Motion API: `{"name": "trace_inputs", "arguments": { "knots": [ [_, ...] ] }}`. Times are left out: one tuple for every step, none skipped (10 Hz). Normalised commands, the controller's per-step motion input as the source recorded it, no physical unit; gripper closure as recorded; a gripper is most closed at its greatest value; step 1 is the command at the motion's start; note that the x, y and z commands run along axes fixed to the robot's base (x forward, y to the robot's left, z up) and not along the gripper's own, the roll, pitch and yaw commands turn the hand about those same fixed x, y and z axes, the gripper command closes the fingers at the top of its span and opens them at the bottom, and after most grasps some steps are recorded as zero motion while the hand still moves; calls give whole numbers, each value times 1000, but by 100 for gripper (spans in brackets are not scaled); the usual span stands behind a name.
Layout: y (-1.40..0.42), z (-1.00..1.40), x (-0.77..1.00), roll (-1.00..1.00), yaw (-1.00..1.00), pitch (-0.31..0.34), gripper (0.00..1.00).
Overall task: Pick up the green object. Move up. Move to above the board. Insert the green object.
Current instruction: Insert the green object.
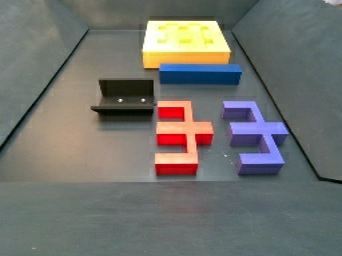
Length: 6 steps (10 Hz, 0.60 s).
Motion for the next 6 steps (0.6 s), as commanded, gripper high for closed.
{"name": "trace_inputs", "arguments": {
  "knots": [
    [0, -543, 0, -291, 0, 0, 100],
    [0, -494, 0, -310, 0, 0, 100],
    [0, -480, 0, -320, 0, -10, 100],
    [0, -417, 0, -277, 0, -34, 100],
    [0, -371, 0, -264, 0, -26, 100],
    [0, -340, 0, -256, 0, -37, 100]
  ]
}}
